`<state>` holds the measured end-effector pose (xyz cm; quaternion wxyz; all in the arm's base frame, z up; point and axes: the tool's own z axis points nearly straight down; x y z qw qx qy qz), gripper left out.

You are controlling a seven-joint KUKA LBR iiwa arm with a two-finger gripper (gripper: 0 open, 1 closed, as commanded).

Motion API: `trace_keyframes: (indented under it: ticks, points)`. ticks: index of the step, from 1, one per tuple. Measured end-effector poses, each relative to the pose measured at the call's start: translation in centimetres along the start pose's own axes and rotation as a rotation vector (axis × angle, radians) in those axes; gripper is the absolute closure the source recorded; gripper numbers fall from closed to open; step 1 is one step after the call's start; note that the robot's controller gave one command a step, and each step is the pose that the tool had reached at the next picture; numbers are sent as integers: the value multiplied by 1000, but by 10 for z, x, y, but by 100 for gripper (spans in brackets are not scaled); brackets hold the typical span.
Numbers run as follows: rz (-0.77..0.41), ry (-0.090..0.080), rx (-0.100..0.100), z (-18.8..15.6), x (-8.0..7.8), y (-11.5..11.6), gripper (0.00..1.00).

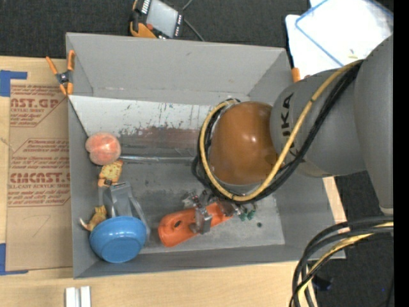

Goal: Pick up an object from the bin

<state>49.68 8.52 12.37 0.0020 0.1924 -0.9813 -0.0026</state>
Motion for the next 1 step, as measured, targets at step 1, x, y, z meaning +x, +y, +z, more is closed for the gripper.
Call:
trace_keyframes:
  ticks: [1]
  points:
    - [0,-1,0,-20,0,0,100]
